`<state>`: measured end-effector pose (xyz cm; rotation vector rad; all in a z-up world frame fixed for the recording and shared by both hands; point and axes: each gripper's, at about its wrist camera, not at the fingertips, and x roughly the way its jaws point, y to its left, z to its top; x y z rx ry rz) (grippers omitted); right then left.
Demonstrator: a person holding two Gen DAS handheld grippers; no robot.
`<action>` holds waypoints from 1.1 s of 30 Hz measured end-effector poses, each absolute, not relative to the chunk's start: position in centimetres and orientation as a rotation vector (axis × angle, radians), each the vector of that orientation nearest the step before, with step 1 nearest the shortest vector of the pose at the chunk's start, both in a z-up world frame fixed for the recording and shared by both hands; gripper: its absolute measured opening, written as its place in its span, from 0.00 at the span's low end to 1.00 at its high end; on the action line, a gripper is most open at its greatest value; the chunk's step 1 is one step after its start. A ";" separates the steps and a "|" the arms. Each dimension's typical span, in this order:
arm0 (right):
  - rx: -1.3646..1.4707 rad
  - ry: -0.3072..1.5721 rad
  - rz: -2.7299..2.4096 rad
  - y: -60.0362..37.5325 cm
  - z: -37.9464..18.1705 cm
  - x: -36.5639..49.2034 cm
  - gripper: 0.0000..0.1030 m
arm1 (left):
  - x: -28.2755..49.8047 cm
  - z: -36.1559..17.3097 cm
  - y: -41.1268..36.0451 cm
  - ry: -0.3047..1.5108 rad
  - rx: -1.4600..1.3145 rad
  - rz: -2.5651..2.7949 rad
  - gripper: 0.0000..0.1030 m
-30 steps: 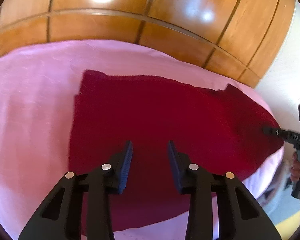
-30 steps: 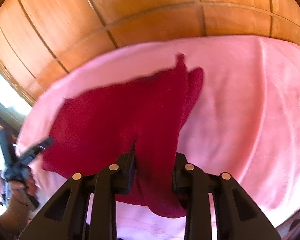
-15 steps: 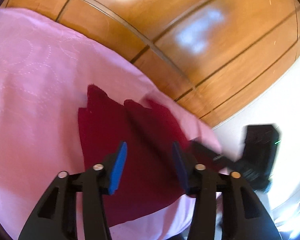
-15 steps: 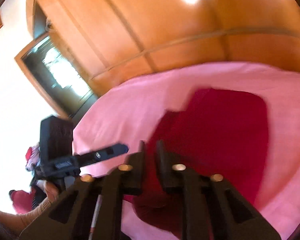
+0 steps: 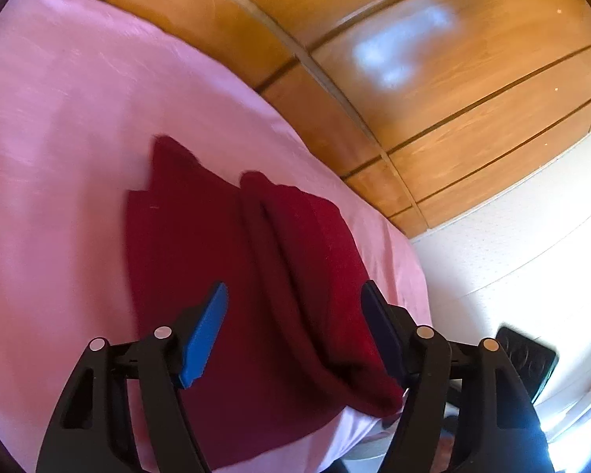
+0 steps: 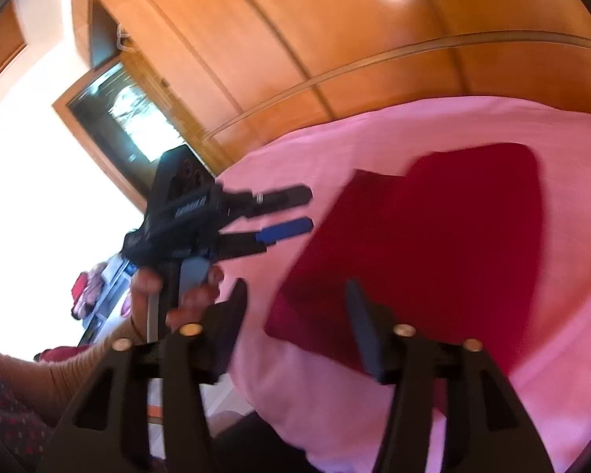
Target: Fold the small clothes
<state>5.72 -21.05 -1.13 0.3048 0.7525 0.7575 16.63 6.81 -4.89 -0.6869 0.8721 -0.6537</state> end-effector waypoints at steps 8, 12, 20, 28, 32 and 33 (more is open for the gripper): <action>0.351 0.779 0.591 -25.6 -4.4 3.7 0.64 | 22.0 -7.6 1.2 1.057 -0.680 -0.677 0.76; 0.363 0.775 0.589 -26.6 -4.7 3.0 0.67 | 22.6 -7.0 -1.3 1.075 -0.583 -0.699 0.38; 0.370 0.730 0.665 -27.1 -2.8 1.8 0.71 | 18.7 -1.5 0.0 0.879 -0.408 -0.656 0.20; 0.322 0.774 0.769 -22.1 -3.2 3.2 0.68 | 17.1 -4.2 5.9 0.908 -0.285 -0.453 0.20; 0.233 0.862 0.761 -17.8 -6.2 4.0 0.67 | 17.9 -7.0 7.1 0.964 -0.324 -0.426 0.22; 0.228 0.863 0.753 -17.3 -6.6 4.2 0.67 | 17.9 -7.4 7.1 0.965 -0.326 -0.412 0.25</action>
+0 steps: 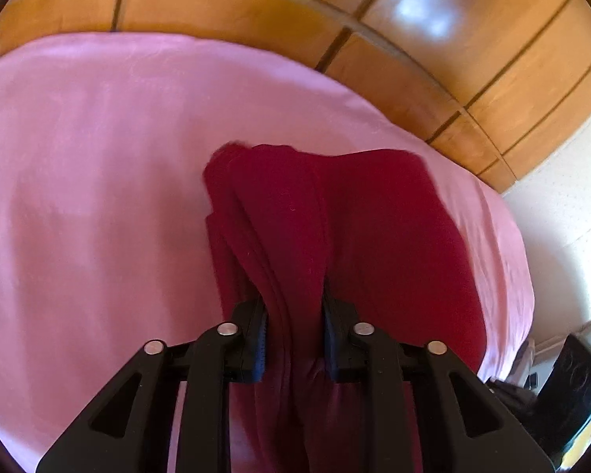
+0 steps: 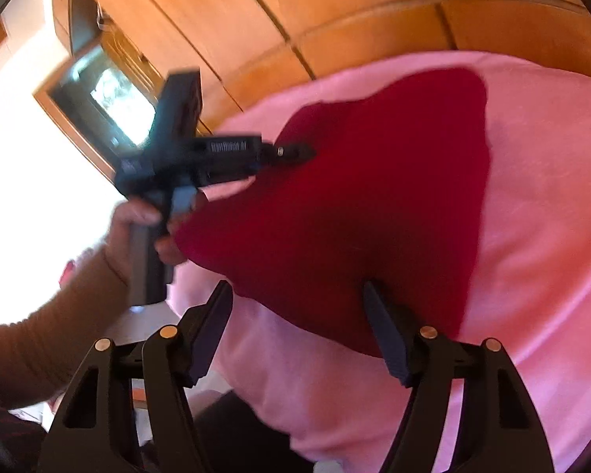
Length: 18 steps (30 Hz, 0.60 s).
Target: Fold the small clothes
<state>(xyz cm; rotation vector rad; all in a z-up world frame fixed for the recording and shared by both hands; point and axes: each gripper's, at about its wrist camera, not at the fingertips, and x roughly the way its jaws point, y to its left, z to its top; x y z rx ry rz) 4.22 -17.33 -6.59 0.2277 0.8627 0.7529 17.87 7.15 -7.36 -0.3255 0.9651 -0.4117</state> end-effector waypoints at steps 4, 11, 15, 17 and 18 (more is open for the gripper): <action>0.224 0.884 0.749 -17.9 -6.3 4.3 0.65 | 17.0 -6.4 7.0 0.951 -0.270 -0.352 0.36; 0.168 0.848 0.741 -20.3 -1.9 4.7 0.74 | 13.1 -2.0 7.4 0.786 -0.211 -0.264 0.38; 0.276 0.742 0.578 -22.3 0.9 9.0 0.75 | 12.1 -0.9 5.9 0.708 -0.210 -0.280 0.38; 0.311 0.735 0.507 -22.3 1.0 11.7 0.73 | 12.3 -1.9 4.9 0.720 -0.189 -0.275 0.38; 0.321 0.743 0.481 -21.8 1.0 13.5 0.68 | 12.6 -2.7 4.6 0.739 -0.184 -0.271 0.38</action>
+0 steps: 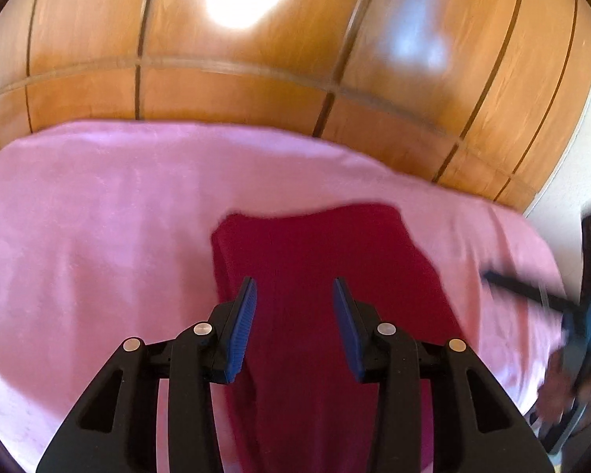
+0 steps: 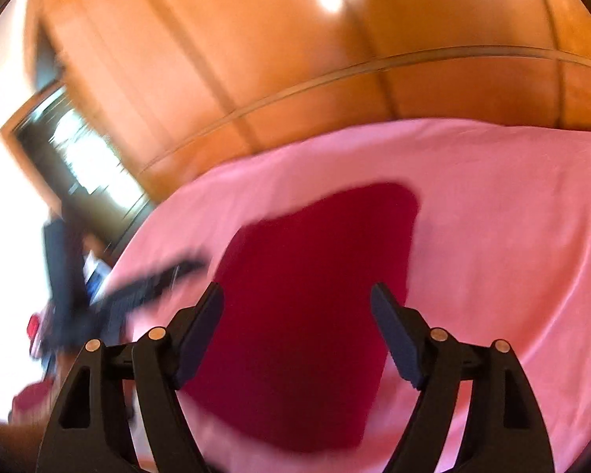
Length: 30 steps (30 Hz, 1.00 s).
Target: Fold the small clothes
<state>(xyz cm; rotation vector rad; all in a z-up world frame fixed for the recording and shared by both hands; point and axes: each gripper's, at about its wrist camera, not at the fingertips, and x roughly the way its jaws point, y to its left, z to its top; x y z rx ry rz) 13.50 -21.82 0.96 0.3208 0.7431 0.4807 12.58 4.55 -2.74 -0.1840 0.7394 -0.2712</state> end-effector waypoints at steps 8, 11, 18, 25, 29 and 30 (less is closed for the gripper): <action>0.121 0.907 0.335 -16.9 -6.2 21.2 0.66 | 11.9 -7.2 4.2 0.760 -0.152 -0.221 0.38; 0.161 0.874 0.362 -17.7 -6.4 20.8 0.68 | 11.7 -7.1 4.5 0.756 -0.161 -0.209 0.38; 0.161 0.847 0.373 -18.2 -6.3 20.0 0.70 | 10.5 -6.2 4.1 0.750 -0.130 -0.177 0.38; 0.191 0.830 0.354 -18.7 -5.4 18.9 0.91 | 9.0 -5.5 4.8 0.743 -0.140 -0.143 0.45; 0.173 0.807 0.345 -19.1 -4.6 16.6 0.93 | 8.2 -5.3 4.9 0.735 -0.128 -0.132 0.45; 0.176 0.803 0.344 -19.4 -4.5 15.7 0.94 | 8.0 -5.3 5.0 0.734 -0.127 -0.128 0.45</action>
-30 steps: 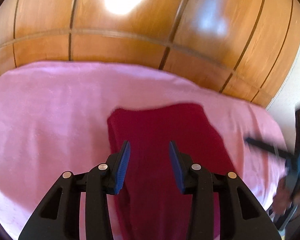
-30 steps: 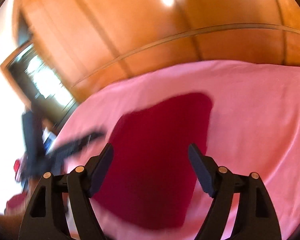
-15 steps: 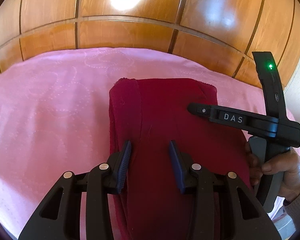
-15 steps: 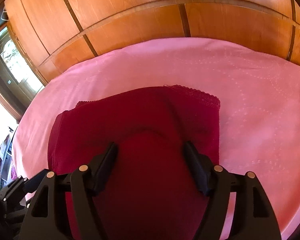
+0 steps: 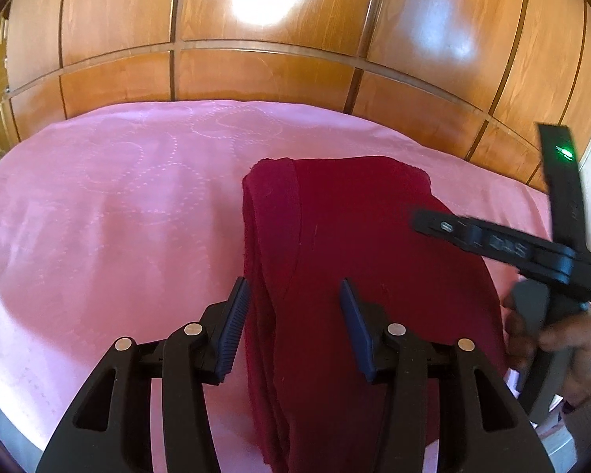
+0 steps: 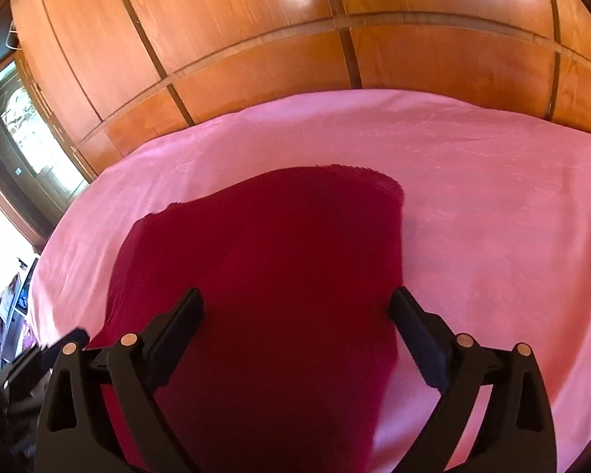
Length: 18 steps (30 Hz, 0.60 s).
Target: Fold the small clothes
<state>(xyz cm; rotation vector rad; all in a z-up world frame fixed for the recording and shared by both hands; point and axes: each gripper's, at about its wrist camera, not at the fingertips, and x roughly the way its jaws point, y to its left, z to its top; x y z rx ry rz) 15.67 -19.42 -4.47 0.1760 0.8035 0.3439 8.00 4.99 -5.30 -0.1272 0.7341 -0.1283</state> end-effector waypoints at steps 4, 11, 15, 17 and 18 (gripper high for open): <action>0.194 0.794 0.355 -20.6 -4.5 12.3 0.94 | 7.8 -5.7 5.5 0.744 -0.142 -0.123 0.45; 0.247 0.893 0.503 -20.7 -7.3 8.5 0.96 | 7.7 -6.6 5.9 0.755 -0.164 -0.119 0.52; 0.300 0.885 0.514 -21.3 -8.1 8.2 0.97 | 7.7 -6.7 6.2 0.755 -0.162 -0.126 0.64; 0.304 0.888 0.524 -21.4 -7.8 8.3 0.97 | 7.8 -6.7 6.6 0.760 -0.179 -0.145 0.67; 0.305 0.878 0.529 -21.6 -7.3 8.4 0.97 | 7.9 -6.8 6.8 0.763 -0.189 -0.156 0.68</action>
